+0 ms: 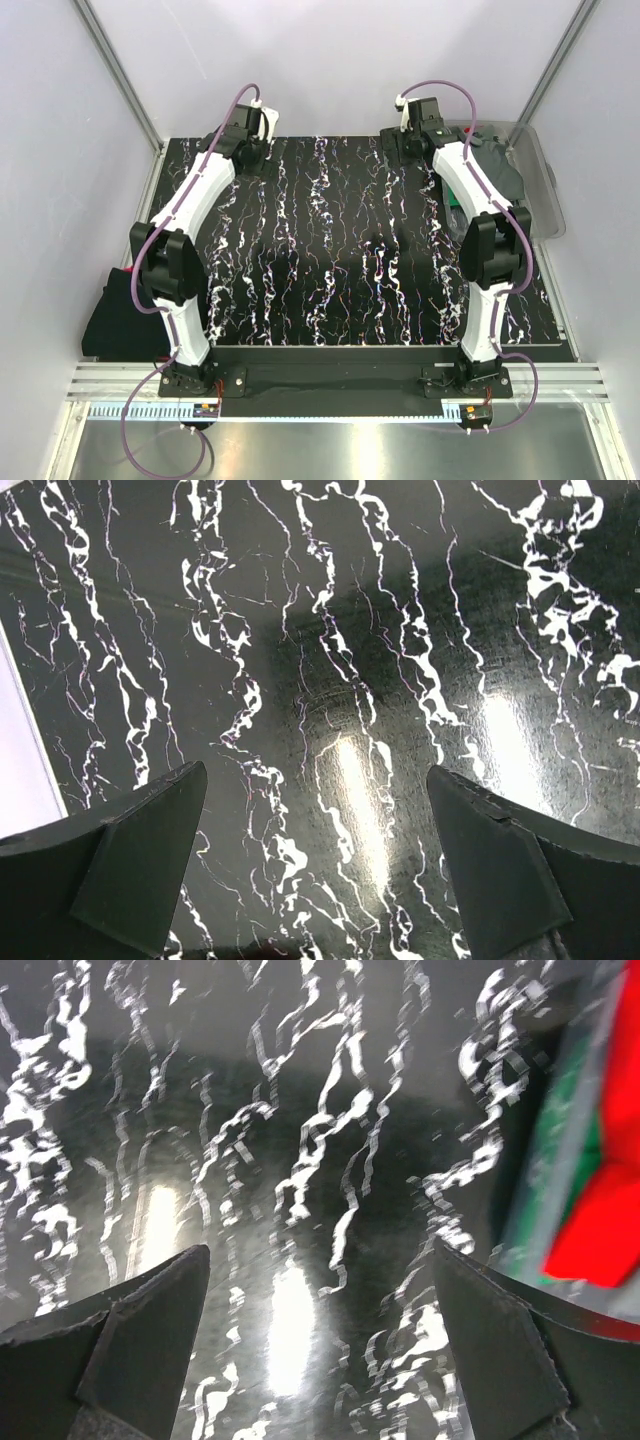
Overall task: Fold and stack the t-shirts
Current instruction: Grab the tshirt from the pile
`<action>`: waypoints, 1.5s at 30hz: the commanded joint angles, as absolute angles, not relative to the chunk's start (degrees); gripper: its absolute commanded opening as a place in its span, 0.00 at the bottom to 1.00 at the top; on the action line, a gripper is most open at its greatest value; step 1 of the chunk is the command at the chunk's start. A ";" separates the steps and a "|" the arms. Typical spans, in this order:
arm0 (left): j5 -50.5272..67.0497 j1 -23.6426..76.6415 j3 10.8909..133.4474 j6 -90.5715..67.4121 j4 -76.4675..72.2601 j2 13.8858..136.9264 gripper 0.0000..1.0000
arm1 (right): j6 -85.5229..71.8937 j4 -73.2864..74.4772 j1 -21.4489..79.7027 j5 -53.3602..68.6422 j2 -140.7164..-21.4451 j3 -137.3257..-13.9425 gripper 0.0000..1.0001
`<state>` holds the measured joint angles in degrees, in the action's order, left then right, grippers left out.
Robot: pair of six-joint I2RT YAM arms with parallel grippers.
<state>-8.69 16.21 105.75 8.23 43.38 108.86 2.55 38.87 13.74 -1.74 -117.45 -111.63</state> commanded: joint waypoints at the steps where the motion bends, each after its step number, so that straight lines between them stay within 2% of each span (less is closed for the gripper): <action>1: -8.44 16.70 107.40 10.63 42.28 107.32 0.99 | 6.83 39.11 11.45 -7.47 -118.91 -117.94 1.00; 3: -7.91 16.70 106.35 11.94 42.54 106.70 0.99 | 7.91 39.02 8.28 -8.35 -120.14 -122.05 0.97; 7: -8.09 17.05 104.51 14.49 42.71 106.61 0.99 | 9.84 40.25 -1.29 -2.03 -125.67 -130.59 0.79; 11: -8.44 18.19 103.10 17.92 43.42 106.79 0.99 | 11.34 40.78 -5.87 2.70 -129.28 -136.04 0.72; 20: -6.06 19.16 100.46 19.86 44.82 106.17 0.99 | 11.08 42.45 -9.05 10.45 -136.75 -140.53 0.68; 34: -9.05 19.16 98.70 20.13 44.91 105.12 0.99 | 11.43 41.13 -9.14 8.00 -142.82 -144.93 0.66; 37: -9.49 19.25 98.61 20.30 44.91 105.03 0.99 | 11.69 40.69 -9.14 7.47 -143.61 -145.63 0.59; 39: -9.84 19.42 98.70 20.48 44.83 104.85 0.99 | 11.69 40.34 -9.23 7.38 -143.88 -146.25 0.51; 41: -10.37 19.69 98.61 20.65 44.91 104.77 0.99 | 11.43 40.08 -9.23 7.03 -144.14 -146.69 0.48; 42: -10.55 19.69 98.61 20.83 44.91 104.77 0.99 | 11.43 39.90 -9.23 7.12 -144.14 -146.69 0.43; 45: -10.90 19.86 98.44 20.92 44.91 104.85 0.99 | 11.86 39.55 -9.23 6.68 -144.49 -146.78 0.39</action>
